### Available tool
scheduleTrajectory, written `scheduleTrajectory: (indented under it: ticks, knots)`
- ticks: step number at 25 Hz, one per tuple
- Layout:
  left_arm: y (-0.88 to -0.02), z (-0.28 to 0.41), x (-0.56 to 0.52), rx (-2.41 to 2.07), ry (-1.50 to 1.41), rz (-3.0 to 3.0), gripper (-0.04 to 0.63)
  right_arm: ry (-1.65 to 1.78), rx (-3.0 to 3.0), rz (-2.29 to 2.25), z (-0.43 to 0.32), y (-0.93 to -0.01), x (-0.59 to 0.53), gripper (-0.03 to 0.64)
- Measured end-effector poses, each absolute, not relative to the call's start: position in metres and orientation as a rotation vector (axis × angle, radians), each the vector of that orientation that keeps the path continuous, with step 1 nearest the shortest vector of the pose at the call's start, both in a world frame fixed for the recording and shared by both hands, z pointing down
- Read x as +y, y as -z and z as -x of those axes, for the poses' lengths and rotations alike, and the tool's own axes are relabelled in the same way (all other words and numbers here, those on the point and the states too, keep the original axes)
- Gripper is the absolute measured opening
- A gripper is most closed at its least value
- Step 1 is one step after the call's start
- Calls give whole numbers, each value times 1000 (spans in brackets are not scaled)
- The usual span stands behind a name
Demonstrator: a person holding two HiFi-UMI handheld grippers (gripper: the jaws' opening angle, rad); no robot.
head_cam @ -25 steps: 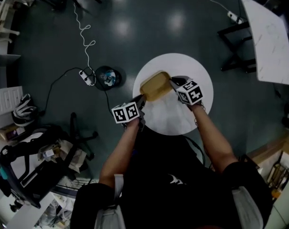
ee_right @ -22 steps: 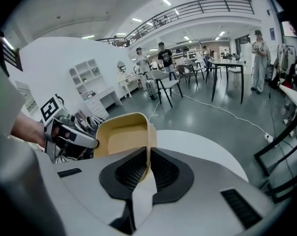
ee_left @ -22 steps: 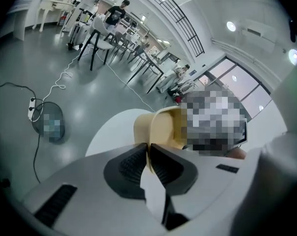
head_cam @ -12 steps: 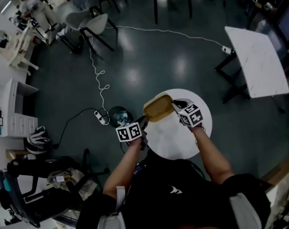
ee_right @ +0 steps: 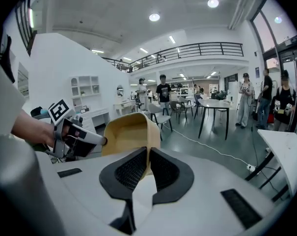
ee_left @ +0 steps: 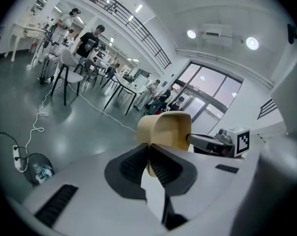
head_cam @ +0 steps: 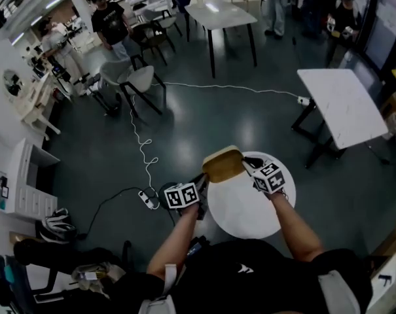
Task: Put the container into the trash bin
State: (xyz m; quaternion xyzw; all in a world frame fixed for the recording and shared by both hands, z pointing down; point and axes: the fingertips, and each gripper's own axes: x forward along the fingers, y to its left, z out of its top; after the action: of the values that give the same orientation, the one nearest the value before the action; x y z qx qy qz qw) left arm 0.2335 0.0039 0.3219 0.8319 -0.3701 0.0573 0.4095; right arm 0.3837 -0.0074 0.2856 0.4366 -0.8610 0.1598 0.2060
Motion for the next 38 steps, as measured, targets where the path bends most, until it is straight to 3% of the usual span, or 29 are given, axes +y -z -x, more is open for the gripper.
scheduleTrajectory:
  ticks: [20,29,38]
  knots:
    - [-271,-6,20,-1021,-87,-2213,18,-342,-2479,-1204,-160,-247,12,52]
    - [-290,105,33,-1186,3,-2089,18,-323,-2520,-984,-51,-263,8,52]
    - [-341,170,34,-1281,-19,-1929,18,-412,-2520,-800,19,-312,-10,52]
